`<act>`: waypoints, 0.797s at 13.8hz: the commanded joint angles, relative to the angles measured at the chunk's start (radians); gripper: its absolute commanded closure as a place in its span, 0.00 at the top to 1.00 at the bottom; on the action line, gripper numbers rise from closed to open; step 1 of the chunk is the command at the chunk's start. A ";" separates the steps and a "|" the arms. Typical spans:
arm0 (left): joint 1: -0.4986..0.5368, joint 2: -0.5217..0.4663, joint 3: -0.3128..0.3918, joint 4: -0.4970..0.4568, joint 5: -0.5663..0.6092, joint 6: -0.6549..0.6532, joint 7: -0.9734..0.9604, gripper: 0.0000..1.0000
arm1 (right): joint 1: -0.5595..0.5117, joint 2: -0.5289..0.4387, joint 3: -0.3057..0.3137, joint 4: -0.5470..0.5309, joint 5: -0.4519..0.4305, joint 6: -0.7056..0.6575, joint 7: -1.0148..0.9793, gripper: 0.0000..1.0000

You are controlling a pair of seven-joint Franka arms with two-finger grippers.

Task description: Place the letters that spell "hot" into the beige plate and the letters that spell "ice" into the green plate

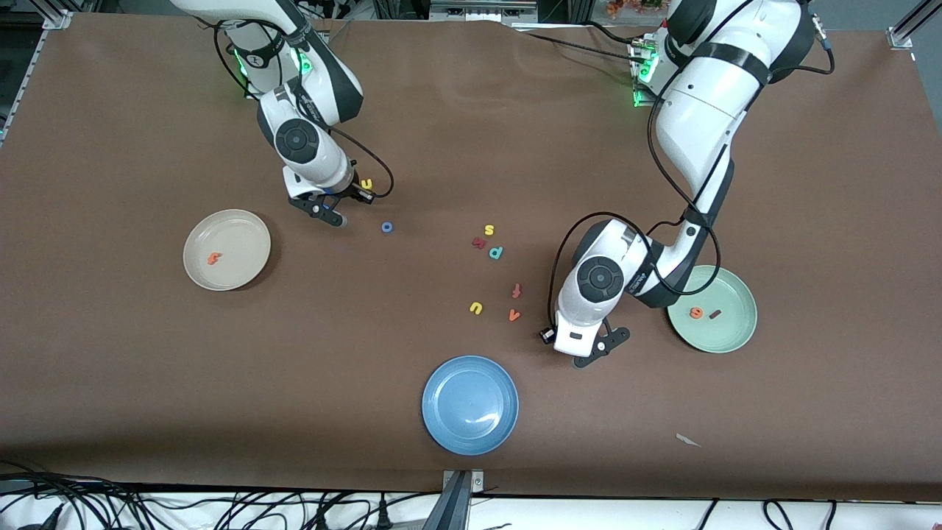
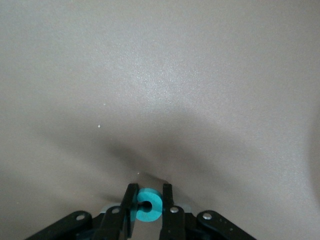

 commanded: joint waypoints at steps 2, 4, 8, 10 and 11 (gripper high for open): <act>-0.002 0.001 0.014 0.027 -0.009 -0.015 0.007 0.13 | -0.002 -0.006 0.031 -0.070 0.006 0.094 0.023 0.54; 0.018 -0.018 0.014 0.027 -0.009 -0.043 0.057 0.13 | -0.002 -0.004 0.059 -0.084 0.006 0.103 0.014 0.54; 0.078 -0.058 0.012 0.012 -0.009 -0.187 0.239 0.13 | -0.002 -0.012 0.074 -0.120 0.000 0.108 -0.011 0.54; 0.130 -0.084 0.006 0.009 -0.012 -0.273 0.382 0.13 | -0.002 -0.013 0.074 -0.120 -0.006 0.111 -0.015 0.52; 0.153 -0.098 0.006 0.009 -0.014 -0.316 0.451 0.13 | -0.002 -0.017 0.074 -0.119 -0.007 0.109 -0.027 0.50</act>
